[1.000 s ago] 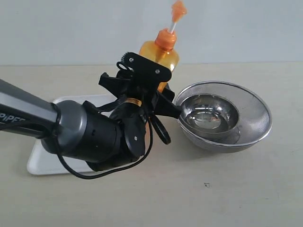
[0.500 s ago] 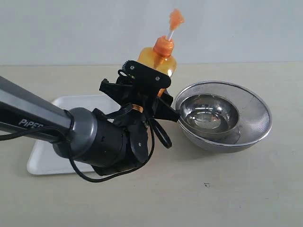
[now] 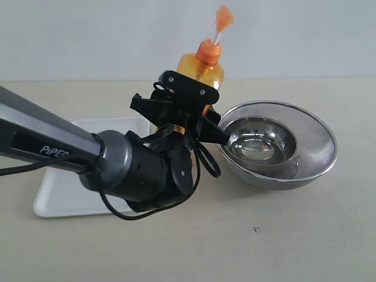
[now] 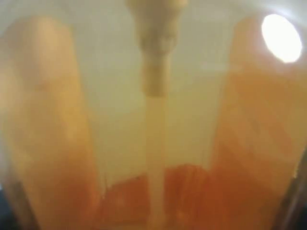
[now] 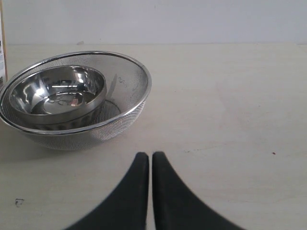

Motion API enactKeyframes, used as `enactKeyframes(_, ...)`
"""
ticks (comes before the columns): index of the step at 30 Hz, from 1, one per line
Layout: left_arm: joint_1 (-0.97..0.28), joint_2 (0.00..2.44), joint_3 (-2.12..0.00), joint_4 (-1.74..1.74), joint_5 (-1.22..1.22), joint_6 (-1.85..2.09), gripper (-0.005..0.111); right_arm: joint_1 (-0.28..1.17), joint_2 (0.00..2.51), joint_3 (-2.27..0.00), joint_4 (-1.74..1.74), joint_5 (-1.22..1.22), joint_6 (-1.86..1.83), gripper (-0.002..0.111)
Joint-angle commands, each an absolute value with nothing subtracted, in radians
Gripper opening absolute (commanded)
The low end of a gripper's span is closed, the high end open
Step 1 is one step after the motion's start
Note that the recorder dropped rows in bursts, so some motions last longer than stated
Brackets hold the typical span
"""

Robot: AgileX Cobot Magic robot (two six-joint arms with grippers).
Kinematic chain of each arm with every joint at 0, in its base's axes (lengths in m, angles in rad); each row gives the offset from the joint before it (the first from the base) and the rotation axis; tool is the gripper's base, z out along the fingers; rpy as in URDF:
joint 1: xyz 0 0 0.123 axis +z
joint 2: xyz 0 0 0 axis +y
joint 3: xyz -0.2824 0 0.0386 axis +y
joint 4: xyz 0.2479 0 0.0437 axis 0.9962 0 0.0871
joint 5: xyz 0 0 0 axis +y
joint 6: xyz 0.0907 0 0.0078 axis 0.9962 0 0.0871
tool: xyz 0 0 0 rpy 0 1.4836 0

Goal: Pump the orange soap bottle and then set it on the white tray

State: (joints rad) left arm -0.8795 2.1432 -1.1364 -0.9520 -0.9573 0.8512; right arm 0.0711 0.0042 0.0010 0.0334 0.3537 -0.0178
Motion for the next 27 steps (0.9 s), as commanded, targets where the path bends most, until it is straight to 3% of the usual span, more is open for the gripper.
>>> enactKeyframes(1, -0.884, 2.131, -1.153, -0.927, -1.005, 0.864, 0.005, 0.069, 0.000, 0.000, 0.030, 0.349, -0.021, 0.000)
enactKeyframes(27, -0.884, 2.131, -1.153, -0.925, -0.995, 0.864, 0.005, 0.069, 0.000, 0.000, 0.030, 0.349, -0.021, 0.000)
